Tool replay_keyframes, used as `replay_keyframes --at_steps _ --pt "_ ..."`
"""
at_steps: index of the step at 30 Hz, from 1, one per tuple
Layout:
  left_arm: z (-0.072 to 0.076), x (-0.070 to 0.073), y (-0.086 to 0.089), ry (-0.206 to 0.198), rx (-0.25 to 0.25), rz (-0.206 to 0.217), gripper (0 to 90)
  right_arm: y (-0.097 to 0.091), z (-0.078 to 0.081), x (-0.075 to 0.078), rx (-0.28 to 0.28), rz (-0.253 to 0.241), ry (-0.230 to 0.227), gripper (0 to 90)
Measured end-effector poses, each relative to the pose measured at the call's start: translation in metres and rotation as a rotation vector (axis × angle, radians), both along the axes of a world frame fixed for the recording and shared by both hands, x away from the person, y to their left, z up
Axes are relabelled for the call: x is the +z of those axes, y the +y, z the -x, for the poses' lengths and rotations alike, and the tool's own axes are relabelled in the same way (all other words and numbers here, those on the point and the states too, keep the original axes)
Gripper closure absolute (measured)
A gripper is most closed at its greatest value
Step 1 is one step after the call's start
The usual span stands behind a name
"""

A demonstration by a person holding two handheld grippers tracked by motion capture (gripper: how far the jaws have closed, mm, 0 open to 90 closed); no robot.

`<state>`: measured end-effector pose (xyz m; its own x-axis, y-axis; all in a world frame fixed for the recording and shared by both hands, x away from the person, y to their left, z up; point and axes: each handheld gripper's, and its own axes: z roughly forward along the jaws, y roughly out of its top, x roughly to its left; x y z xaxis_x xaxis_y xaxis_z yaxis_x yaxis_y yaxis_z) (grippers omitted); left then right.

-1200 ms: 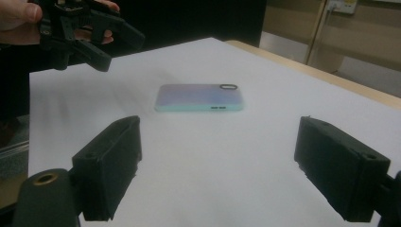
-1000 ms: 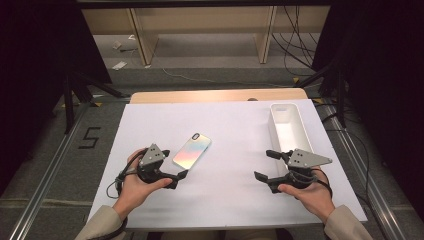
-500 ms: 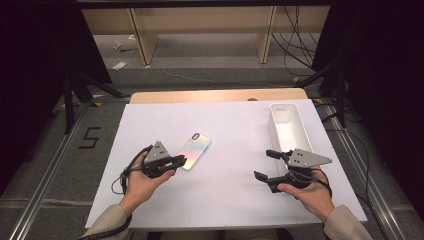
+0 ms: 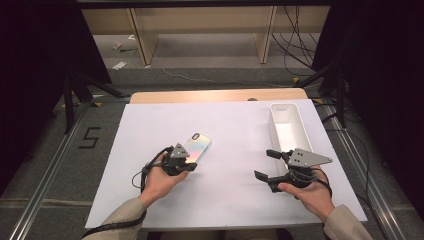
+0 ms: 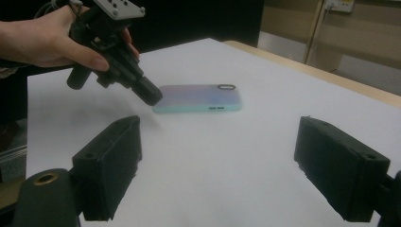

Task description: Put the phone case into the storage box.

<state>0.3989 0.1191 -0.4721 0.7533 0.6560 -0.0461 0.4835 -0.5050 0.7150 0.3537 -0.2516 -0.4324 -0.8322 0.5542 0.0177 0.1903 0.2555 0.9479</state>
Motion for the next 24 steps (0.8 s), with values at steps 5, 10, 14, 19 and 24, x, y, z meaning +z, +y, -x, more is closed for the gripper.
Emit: replay_keyframes --at_steps 5,10,14,19,24 --pt "-0.008 -0.007 -0.002 0.024 0.01 -0.027 89.8 0.0 0.0 0.0 -0.001 0.003 0.002 16.6" --pt "-0.012 -0.009 -0.004 0.029 0.017 -0.031 89.8 0.0 0.0 0.0 0.001 0.002 0.002 16.6" --pt "-0.014 -0.013 -0.007 0.032 0.009 -0.047 89.8 0.0 0.0 0.0 0.0 -0.001 0.001 16.6" --pt "-0.016 -0.014 -0.009 0.032 0.011 -0.062 89.8 0.0 0.0 0.0 0.001 -0.001 0.0 16.6" --pt "-0.016 -0.014 -0.009 0.037 0.016 -0.064 89.9 -0.001 0.0 0.0 0.0 -0.001 0.003 16.6"
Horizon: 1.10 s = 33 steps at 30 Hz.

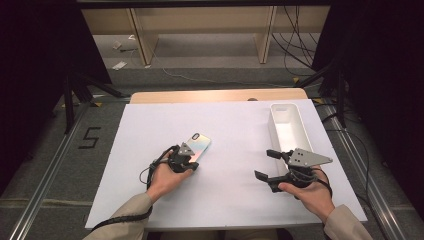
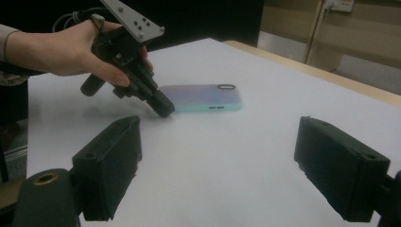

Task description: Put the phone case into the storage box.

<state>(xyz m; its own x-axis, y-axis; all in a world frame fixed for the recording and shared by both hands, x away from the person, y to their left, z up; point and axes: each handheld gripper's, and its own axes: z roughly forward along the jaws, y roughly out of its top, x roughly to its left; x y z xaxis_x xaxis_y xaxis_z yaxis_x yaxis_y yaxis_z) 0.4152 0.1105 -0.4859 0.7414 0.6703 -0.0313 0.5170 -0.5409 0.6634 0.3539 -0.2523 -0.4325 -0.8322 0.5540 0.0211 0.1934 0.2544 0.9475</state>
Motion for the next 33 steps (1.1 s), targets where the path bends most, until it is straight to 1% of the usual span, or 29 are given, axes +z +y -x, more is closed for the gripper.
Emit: replay_keyframes --at_steps 5,10,12,22,24,31,33 --pt "-0.001 0.001 0.004 0.014 0.011 -0.004 89.9 0.0 0.0 0.0 0.0 -0.001 0.0 16.6" --pt "-0.003 0.001 0.009 0.021 0.03 -0.006 89.9 -0.001 0.0 0.0 -0.002 0.0 0.001 16.6" --pt "-0.003 0.002 0.011 0.031 0.04 -0.009 89.9 -0.001 0.0 0.0 -0.002 -0.001 0.001 16.6" --pt "-0.005 0.002 0.017 0.033 0.057 -0.017 89.9 -0.001 0.0 0.0 -0.002 0.0 0.001 16.6" --pt "-0.005 0.002 0.019 0.038 0.065 -0.012 89.9 -0.001 0.0 0.0 -0.002 -0.001 0.001 16.6" --pt "-0.004 0.003 0.018 0.036 0.062 -0.018 88.8 -0.001 0.0 0.0 -0.001 -0.004 0.002 16.6" --pt "-0.003 0.005 0.017 0.035 0.056 -0.004 86.3 -0.001 0.0 0.0 -0.001 -0.006 0.001 16.6"
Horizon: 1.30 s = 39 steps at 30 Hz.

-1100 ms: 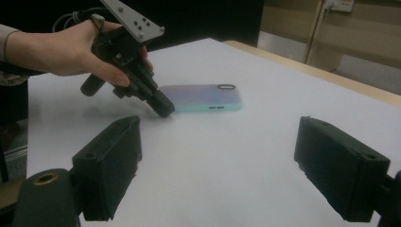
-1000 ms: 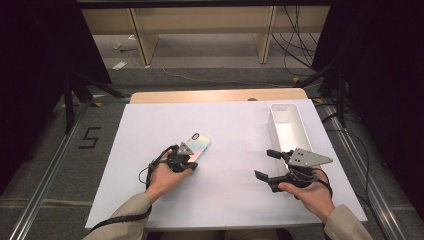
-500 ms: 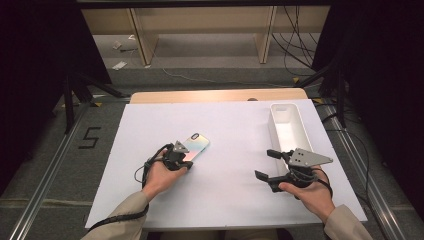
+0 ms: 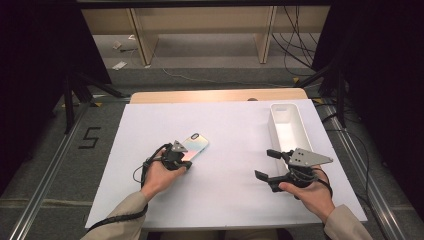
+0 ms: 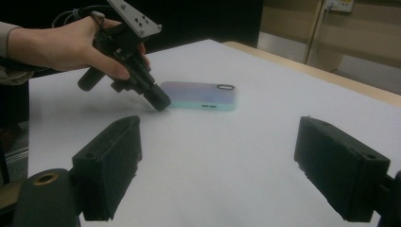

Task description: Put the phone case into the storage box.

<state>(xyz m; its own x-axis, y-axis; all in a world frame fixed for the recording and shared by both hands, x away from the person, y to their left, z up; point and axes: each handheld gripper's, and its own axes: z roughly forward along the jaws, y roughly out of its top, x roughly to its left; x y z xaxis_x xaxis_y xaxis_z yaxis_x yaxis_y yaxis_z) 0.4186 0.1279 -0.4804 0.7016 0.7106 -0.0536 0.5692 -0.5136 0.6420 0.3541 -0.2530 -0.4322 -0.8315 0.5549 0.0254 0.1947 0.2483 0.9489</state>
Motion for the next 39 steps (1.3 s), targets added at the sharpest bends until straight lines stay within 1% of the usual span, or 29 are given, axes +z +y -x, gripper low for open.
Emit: replay_keyframes --at_steps 3,4,5,6,7,8,10,12,13,14,15,16,17,19,21,24,26,27,28,29,31,32,33,37,39 --pt "0.001 0.004 -0.001 -0.012 0.001 0.008 81.0 0.0 0.0 0.0 -0.003 -0.001 -0.002 16.6" --pt "0.0 0.009 -0.002 -0.033 0.009 0.014 78.6 0.0 0.0 0.0 -0.003 -0.001 0.0 16.6" --pt "0.0 0.009 -0.002 -0.033 0.009 0.014 75.5 0.0 0.0 0.0 -0.003 -0.001 0.0 16.6" --pt "-0.001 0.012 -0.002 -0.044 0.015 0.016 71.8 0.0 0.0 0.0 -0.003 -0.002 -0.001 16.6" --pt "-0.002 0.014 -0.002 -0.054 0.021 0.014 71.8 0.0 0.0 0.0 -0.003 -0.002 -0.001 16.6" --pt "-0.003 0.016 -0.002 -0.059 0.029 0.011 62.9 0.0 0.0 0.0 -0.004 -0.003 0.001 16.6" --pt "-0.006 0.02 -0.003 -0.071 0.042 0.0 54.0 0.0 0.0 0.001 -0.005 -0.003 0.0 16.6" --pt "-0.011 0.022 -0.003 -0.076 0.048 -0.027 42.5 0.001 0.0 0.001 -0.005 -0.004 -0.001 16.6" --pt "-0.014 0.023 -0.003 -0.07 0.054 -0.035 42.5 0.001 0.0 0.001 -0.005 -0.004 -0.001 16.6" --pt "-0.017 0.024 -0.003 -0.066 0.057 -0.055 30.5 0.0 0.0 0.001 -0.007 -0.005 -0.002 16.6" --pt "-0.021 0.024 -0.003 -0.056 0.058 -0.078 30.5 0.0 0.0 0.001 -0.007 -0.005 -0.002 16.6" --pt "-0.028 0.022 -0.003 -0.029 0.056 -0.108 20.6 0.0 0.0 0.001 -0.007 -0.005 -0.002 16.6" --pt "-0.028 0.022 -0.003 -0.029 0.056 -0.108 16.7 0.0 0.0 0.002 -0.006 -0.006 -0.002 16.6" --pt "-0.034 0.021 -0.004 -0.019 0.052 -0.127 14.2 0.0 0.0 0.002 -0.006 -0.006 -0.002 16.6" --pt "-0.04 0.02 -0.005 -0.016 0.052 -0.157 8.9 0.0 0.0 0.002 -0.005 -0.006 -0.002 16.6" --pt "-0.046 0.019 -0.008 0.005 0.032 -0.17 8.1 0.0 0.0 0.001 -0.005 -0.007 -0.001 16.6" --pt "-0.049 0.019 -0.009 0.017 0.016 -0.196 7.3 0.0 -0.001 0.001 -0.004 -0.008 -0.001 16.6" --pt "-0.053 0.019 -0.01 0.029 0.003 -0.225 5.9 0.0 0.0 0.002 -0.004 -0.007 -0.001 16.6" --pt "-0.053 0.019 -0.01 0.029 0.003 -0.225 5.5 0.0 0.0 0.002 -0.004 -0.007 -0.001 16.6" --pt "-0.055 0.019 -0.011 0.035 -0.004 -0.241 5.5 0.0 0.0 0.002 -0.004 -0.007 -0.001 16.6" --pt "-0.058 0.017 -0.011 0.051 -0.006 -0.255 4.4 0.001 0.0 0.001 -0.004 -0.007 -0.002 16.6" --pt "-0.059 0.016 -0.011 0.059 -0.012 -0.272 4.5 0.001 0.0 0.001 -0.004 -0.007 -0.002 16.6" --pt "-0.06 0.015 -0.011 0.065 -0.016 -0.279 4.5 0.001 0.0 0.002 -0.003 -0.007 -0.002 16.6" --pt "-0.064 0.011 -0.01 0.09 -0.019 -0.287 4.4 0.001 0.0 0.001 -0.004 -0.007 -0.002 16.6" --pt "-0.065 0.01 -0.011 0.095 -0.019 -0.288 5.4 0.001 0.0 0.001 -0.003 -0.008 -0.001 16.6"
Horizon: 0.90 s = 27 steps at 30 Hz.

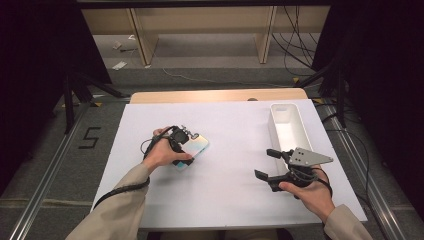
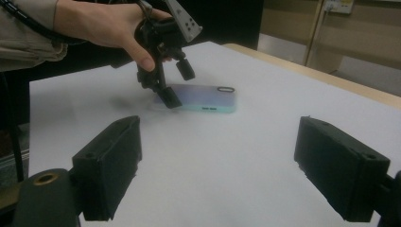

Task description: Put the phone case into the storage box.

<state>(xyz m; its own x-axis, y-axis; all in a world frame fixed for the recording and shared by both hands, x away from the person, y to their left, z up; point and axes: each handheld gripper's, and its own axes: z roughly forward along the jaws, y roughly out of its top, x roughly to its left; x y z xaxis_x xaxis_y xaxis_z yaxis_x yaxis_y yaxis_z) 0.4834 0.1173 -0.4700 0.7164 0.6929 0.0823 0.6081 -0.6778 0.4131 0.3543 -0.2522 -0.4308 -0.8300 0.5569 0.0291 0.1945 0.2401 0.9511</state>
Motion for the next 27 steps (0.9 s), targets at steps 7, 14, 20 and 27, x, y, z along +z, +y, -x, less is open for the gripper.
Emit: replay_keyframes --at_steps 7,14,20,27 --pt "-0.0031 -0.0018 0.001 0.009 -0.004 -0.016 5.3 0.0004 0.0002 0.0 0.005 0.004 0.004 16.6" --pt "-0.0051 -0.0035 0.0026 0.037 0.002 0.001 7.0 0.0005 0.0001 -0.0004 0.006 0.006 0.005 16.6" --pt "-0.0069 -0.0028 0.0024 0.069 0.002 0.011 11.1 0.0014 0.0002 -0.0007 0.006 0.002 0.006 16.6" --pt "-0.0084 -0.0037 0.0051 0.096 0.017 0.042 14.2 0.0016 0.0 -0.0011 0.009 0.004 0.005 16.6"
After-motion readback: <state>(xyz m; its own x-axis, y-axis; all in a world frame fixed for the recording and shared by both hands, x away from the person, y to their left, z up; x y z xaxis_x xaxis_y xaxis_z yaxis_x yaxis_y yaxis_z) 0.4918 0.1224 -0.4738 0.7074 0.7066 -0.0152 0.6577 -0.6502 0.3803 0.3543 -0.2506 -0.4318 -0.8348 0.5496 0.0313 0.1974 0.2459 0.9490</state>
